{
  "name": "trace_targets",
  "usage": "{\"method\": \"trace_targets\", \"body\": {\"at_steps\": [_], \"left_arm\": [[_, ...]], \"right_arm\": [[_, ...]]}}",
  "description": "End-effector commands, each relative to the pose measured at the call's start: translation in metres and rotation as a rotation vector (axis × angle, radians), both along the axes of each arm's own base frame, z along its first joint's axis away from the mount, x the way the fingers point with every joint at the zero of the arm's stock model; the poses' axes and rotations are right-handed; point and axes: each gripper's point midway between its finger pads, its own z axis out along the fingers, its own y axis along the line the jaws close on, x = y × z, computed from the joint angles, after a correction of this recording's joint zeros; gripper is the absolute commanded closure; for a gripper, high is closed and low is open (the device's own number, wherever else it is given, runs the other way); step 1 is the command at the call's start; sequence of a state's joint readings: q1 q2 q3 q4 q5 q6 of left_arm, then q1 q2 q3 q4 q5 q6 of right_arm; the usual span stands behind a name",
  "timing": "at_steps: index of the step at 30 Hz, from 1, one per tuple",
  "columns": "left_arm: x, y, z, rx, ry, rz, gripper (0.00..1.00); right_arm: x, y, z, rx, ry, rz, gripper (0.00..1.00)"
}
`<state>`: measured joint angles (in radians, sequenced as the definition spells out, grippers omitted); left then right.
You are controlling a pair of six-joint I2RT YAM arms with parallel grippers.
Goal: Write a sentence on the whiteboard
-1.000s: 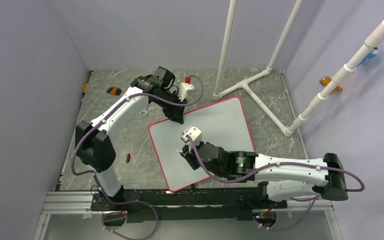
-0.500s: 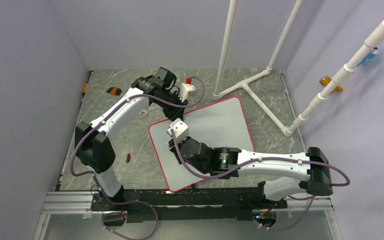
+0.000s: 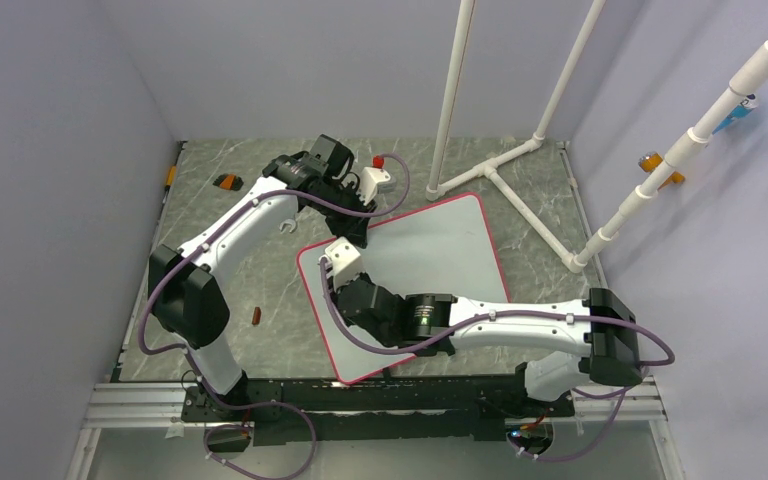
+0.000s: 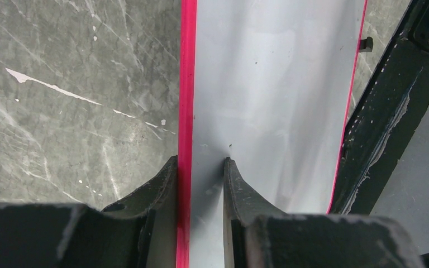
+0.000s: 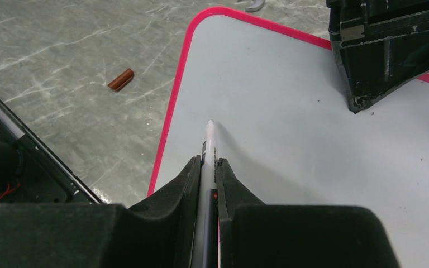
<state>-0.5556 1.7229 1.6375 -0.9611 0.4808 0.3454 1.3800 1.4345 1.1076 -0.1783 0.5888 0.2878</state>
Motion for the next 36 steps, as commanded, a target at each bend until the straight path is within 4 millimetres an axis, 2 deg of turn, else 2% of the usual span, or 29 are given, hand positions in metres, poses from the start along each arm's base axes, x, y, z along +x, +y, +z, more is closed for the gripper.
{"method": "trace_targets", "body": {"at_steps": [1,21,27,36], "left_arm": [[0.055,0.025,0.021,0.113,-0.29,0.099,1.0],[0.052,0.024,0.023,0.108,-0.289,0.09,1.0],[0.052,0.024,0.023,0.111,-0.289,0.093,1.0],[0.052,0.024,0.023,0.114,-0.285,0.092,1.0]], "right_arm": [[0.006,0.006,0.021,0.058,-0.022,-0.048,1.0],[0.001,0.022,-0.012,-0.008,0.032,-0.016,1.0],[-0.003,0.017,-0.021,-0.01,0.061,-0.013,1.0],[-0.003,-0.004,-0.032,-0.036,0.076,-0.063,1.0]]}}
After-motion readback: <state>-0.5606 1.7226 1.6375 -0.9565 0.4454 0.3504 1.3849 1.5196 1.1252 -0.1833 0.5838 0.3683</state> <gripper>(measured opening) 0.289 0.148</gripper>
